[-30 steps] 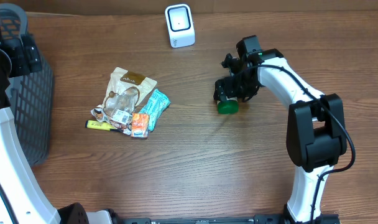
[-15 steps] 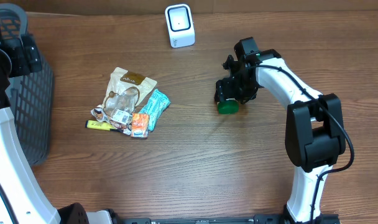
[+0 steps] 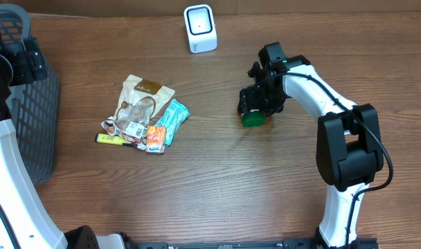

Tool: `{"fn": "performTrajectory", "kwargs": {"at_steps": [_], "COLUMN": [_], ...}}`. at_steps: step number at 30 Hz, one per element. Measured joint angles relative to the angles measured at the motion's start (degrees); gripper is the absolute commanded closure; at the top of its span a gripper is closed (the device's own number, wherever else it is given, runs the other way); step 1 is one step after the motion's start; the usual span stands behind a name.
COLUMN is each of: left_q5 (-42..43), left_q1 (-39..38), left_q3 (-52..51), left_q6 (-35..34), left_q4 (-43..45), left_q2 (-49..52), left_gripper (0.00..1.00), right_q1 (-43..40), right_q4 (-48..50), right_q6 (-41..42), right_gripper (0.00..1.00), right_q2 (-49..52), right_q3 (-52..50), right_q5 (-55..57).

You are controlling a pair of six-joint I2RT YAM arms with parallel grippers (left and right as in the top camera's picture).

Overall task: Scan the item barcode
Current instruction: 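Lift the jar and carry it toward the back right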

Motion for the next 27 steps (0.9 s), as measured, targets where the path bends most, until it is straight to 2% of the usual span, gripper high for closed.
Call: {"fn": "performTrajectory", "kwargs": {"at_steps": [13, 23, 27], "left_q5": [0.0, 0.0, 0.0], "left_q1": [0.0, 0.0, 0.0], "left_q3": [0.0, 0.0, 0.0], "left_q6": [0.0, 0.0, 0.0], "left_q4": [0.0, 0.0, 0.0], "left_q2": [0.0, 0.0, 0.0], "left_gripper": [0.00, 0.00, 0.00], "right_q1": [0.1, 0.1, 0.1], "right_q4": [0.0, -2.7, -8.1], "right_q6": [5.6, 6.4, 4.5], "right_gripper": [0.25, 0.42, 0.42], "right_q2": [0.1, 0.7, 1.4], "right_q3": [0.0, 0.2, 1.5], "right_q5": [-0.4, -2.8, -7.0]}}
